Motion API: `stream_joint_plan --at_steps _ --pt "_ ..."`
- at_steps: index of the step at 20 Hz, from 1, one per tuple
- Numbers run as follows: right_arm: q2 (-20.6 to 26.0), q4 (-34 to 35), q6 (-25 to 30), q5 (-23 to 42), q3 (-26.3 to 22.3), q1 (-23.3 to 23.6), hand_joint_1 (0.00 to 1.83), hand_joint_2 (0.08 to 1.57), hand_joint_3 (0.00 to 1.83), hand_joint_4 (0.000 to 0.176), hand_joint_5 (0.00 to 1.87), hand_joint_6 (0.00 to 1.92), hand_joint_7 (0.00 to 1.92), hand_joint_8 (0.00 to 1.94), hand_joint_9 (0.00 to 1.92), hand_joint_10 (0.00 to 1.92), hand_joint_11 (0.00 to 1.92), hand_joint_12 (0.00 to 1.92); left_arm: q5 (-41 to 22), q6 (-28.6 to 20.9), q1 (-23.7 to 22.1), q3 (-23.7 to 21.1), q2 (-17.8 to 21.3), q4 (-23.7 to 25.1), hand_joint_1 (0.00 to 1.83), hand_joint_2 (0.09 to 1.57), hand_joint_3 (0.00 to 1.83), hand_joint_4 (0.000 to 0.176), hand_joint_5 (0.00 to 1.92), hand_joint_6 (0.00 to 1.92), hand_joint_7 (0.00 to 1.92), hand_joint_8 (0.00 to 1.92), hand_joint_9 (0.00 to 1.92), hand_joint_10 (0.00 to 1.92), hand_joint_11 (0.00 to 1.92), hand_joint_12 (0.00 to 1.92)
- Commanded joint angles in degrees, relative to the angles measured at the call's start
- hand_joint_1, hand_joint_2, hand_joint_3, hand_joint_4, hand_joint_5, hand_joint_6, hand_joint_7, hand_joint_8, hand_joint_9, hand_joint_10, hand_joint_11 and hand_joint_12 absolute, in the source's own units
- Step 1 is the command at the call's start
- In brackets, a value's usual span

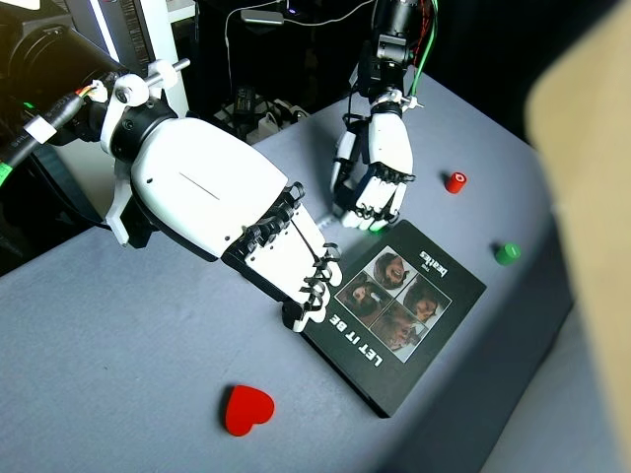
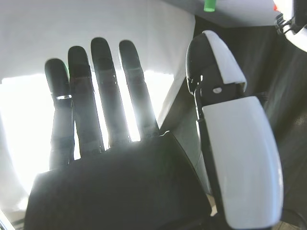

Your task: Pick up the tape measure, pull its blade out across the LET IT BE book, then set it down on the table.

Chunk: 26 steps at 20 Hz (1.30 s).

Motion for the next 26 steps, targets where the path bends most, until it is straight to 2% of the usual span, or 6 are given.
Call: stream_joint_plan --at_steps 1,10,13,17,21,26 --pt "0.13 -4.48 0.17 -1.66 -0.33 0.37 0.41 1.21 0.0 0.017 0.45 0.0 0.52 0.0 0.45 0.0 0.08 1.08 -1.58 -0.22 -0.18 -0.25 -0.72 0.76 1.39 1.09 0.0 0.0 0.97 0.71 1.05 0.87 0.97 1.24 1.01 1.09" --pt "0.19 -4.51 0.4 -0.55 -0.72 1.44 0.42 1.21 0.0 0.015 0.49 0.01 0.56 0.01 0.5 0.01 0.11 1.09 3.43 -3.54 -6.99 -1.55 2.69 6.26 1.39 1.08 0.0 0.0 0.95 0.74 1.1 0.78 1.0 1.2 1.01 1.06" --pt "0.13 -4.5 0.48 -0.33 -0.74 2.53 0.43 1.19 0.0 0.016 0.48 0.0 0.56 0.01 0.47 0.0 0.1 1.09 9.94 -3.87 -13.49 -2.5 5.68 6.53 1.39 1.08 0.0 0.0 0.95 0.77 1.07 0.79 1.03 1.16 1.03 1.02" --pt "-1.64 -4.7 -1.0 -4.93 -0.7 3.69 0.83 1.13 0.0 0.0 0.39 0.0 0.46 0.0 0.41 0.0 0.01 1.07 18.85 -3.82 -22.66 -2.89 9.39 6.53 1.4 1.03 0.0 0.0 1.06 0.59 1.18 0.62 1.16 1.01 1.06 0.96" --pt "-7.9 -3.3 -6.13 -11.09 1.14 6.47 0.91 1.15 0.0 0.0 0.34 0.01 0.35 0.0 0.21 0.01 0.0 0.6 33.79 -3.46 -36.4 -0.55 12.09 6.05 1.39 1.07 0.0 0.0 0.99 0.72 1.05 0.81 1.07 1.11 1.06 0.94" --pt "-12.46 4.73 -7.58 -11.04 5.63 10.96 0.96 1.13 0.0 0.0 0.38 0.01 0.38 0.0 0.27 0.02 0.0 0.7 41.16 -3.51 -42.86 2.58 11.45 4.28 1.4 1.04 0.0 0.0 1.07 0.59 1.15 0.68 1.15 1.01 1.06 0.95"
